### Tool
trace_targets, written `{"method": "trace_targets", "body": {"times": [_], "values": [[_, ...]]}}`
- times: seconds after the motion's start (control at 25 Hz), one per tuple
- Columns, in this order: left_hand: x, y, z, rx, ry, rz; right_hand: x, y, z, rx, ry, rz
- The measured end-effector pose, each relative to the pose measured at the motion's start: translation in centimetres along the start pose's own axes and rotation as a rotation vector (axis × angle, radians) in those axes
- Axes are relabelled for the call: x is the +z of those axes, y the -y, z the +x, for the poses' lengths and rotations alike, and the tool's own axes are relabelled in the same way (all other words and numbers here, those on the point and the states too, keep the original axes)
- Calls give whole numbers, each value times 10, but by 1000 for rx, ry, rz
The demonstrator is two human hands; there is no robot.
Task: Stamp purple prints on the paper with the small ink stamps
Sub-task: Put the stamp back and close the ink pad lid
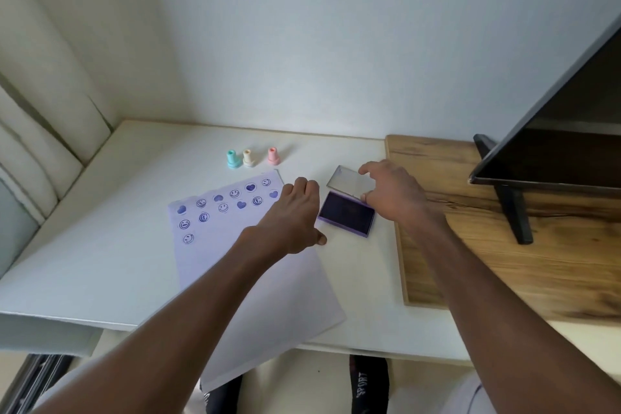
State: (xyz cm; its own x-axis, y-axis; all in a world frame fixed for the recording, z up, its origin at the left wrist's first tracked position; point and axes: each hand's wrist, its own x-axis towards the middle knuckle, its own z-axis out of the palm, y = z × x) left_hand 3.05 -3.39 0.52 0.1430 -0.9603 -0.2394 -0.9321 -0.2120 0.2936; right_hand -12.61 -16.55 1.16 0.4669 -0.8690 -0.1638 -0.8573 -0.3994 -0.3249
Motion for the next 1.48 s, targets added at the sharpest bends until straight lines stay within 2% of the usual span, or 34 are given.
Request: {"method": "trace_targets", "body": {"times": [0.24,0.48,0.88,0.96,1.12,1.2,1.32,1.48], "values": [[3,-3,5,0,-120,-101,6,17,8,30,-25,-64],[8,-7,11,-21,-106,12,8,27,8,53,-78,13],[4,0,12,-21,-94,-44,7,37,8,63,-127,166],[2,4,12,-8,-78,-65,4,40,8,130,-91,349],[-4,16,11,21,-23,-109,-9,48,-2,295,78,999],[-5,19,10,18,-20,-124,-15,46,-15,332,98,1169],[-6,21,11,-8,-42,-138,-17,41,-34,389,128,1167],[-3,25,13,-38,-75,-142,-17,34,-49,198,182,858]]}}
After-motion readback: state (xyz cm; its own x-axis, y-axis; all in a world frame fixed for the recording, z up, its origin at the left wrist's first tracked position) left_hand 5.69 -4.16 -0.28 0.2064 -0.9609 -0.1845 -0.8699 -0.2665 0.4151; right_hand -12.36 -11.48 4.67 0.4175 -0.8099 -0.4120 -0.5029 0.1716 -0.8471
